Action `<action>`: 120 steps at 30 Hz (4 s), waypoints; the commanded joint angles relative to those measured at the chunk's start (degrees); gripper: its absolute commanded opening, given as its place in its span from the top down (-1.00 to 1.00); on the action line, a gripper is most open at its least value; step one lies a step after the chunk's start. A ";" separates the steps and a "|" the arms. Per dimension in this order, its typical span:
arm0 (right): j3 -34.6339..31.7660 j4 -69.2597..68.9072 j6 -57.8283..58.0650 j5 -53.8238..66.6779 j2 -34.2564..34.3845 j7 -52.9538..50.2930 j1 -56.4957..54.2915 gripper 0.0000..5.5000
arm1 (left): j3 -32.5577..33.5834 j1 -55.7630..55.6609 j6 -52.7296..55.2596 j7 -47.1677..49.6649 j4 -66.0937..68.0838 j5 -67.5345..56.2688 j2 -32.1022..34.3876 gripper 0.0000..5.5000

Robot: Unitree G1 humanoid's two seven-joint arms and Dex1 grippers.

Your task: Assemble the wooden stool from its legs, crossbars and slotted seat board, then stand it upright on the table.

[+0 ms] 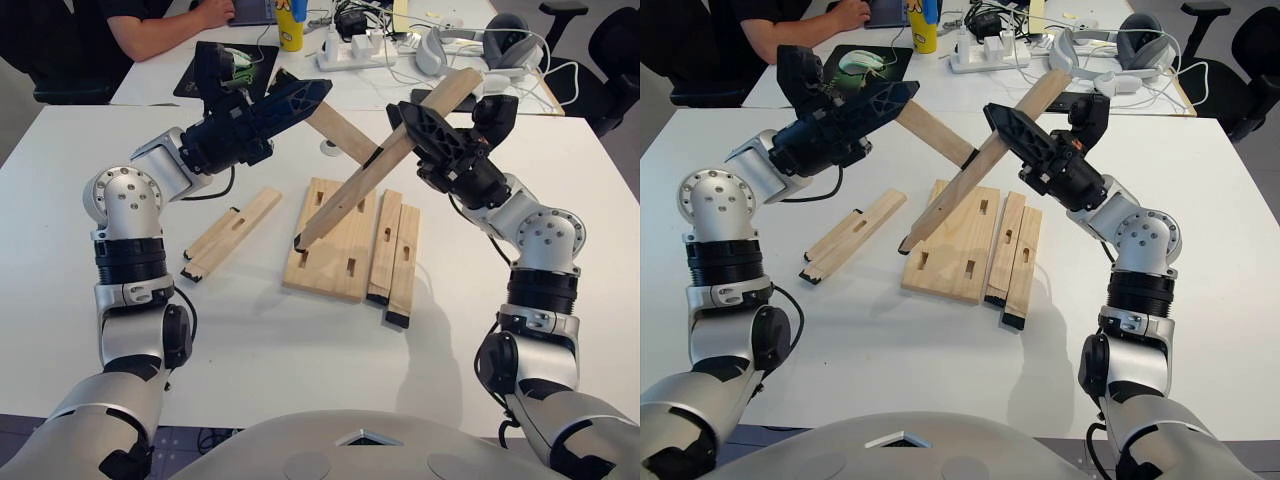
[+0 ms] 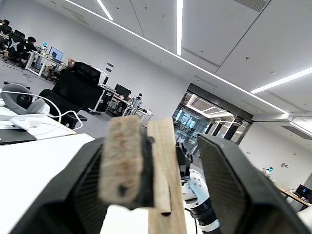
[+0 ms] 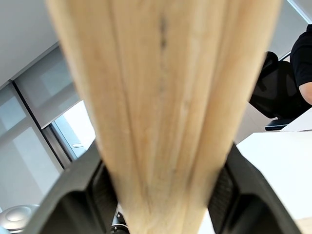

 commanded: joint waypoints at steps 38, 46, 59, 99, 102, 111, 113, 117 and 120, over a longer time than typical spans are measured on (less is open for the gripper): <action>8.73 -14.14 -21.96 -20.52 -11.20 11.42 13.56 0.25 | 8.54 2.68 -8.40 -2.34 8.92 5.21 12.07 -0.70; 11.99 -9.83 -27.02 -25.14 -12.24 15.60 11.31 0.25 | 8.07 2.44 -8.31 -2.58 9.21 5.14 12.11 -0.70; 13.05 -9.72 -25.38 -24.76 -15.71 17.84 9.39 0.25 | 8.03 2.92 -8.11 -2.13 9.04 4.95 11.96 -0.70; 21.81 -16.45 -28.77 -35.16 -18.97 10.60 21.93 0.25 | 9.95 7.24 -6.72 1.71 2.86 3.19 10.27 -0.70; 22.76 -17.24 -26.88 -35.55 -19.74 7.29 21.92 0.25 | 10.26 8.65 -6.70 2.78 1.19 2.62 9.73 -0.70; 24.52 -19.16 -22.59 -35.02 -24.99 6.50 14.51 0.26 | 11.72 12.37 -7.43 5.68 -3.05 0.83 8.29 -0.70; 25.95 -19.57 -20.04 -36.13 -26.45 5.52 11.85 0.26 | 12.05 13.47 -7.82 6.15 -3.77 0.69 7.97 -0.70; 27.42 -19.46 -15.57 -35.88 -27.03 3.27 8.18 0.26 | 12.37 16.62 -8.65 7.43 -5.78 1.03 7.56 -0.70; 29.28 -20.05 -14.28 -36.20 -27.03 2.73 8.49 0.26 | 8.13 20.94 -12.38 6.15 -5.33 8.95 11.53 -0.70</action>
